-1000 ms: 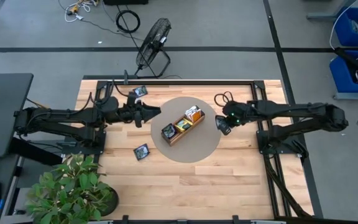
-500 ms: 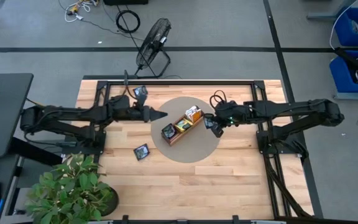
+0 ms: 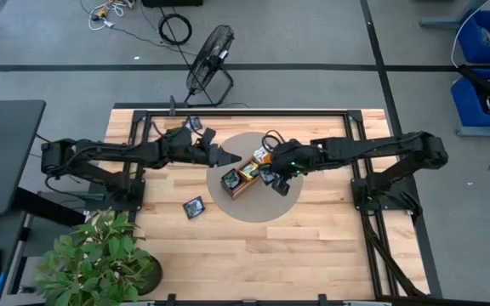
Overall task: Pick & Place Tea
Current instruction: Put the black tea bag into the left section of the wooden organizer
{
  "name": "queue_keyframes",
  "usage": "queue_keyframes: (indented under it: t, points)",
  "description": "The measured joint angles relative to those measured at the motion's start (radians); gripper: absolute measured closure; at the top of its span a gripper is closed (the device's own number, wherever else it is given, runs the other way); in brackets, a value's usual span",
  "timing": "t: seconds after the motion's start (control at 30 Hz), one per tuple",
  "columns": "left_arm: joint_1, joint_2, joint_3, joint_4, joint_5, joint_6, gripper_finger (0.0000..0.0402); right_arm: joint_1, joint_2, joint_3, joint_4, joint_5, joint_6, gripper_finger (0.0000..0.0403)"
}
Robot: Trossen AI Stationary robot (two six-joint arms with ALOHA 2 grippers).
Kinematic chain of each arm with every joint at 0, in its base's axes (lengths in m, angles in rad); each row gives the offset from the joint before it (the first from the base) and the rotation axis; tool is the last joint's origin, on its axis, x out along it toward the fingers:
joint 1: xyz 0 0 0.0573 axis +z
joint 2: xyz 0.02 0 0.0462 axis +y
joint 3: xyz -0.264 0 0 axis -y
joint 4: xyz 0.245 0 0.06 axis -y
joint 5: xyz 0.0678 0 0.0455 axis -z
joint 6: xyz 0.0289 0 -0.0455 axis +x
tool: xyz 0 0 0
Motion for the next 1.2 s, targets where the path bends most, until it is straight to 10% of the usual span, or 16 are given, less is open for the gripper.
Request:
queue_keyframes:
  t: [1.2]
  points:
    - [0.000, 0.052, 0.038, -0.092, 0.057, 0.050, 0.0241, -0.021, 0.136, 0.156, 0.067, -0.079, -0.067, 0.0403]
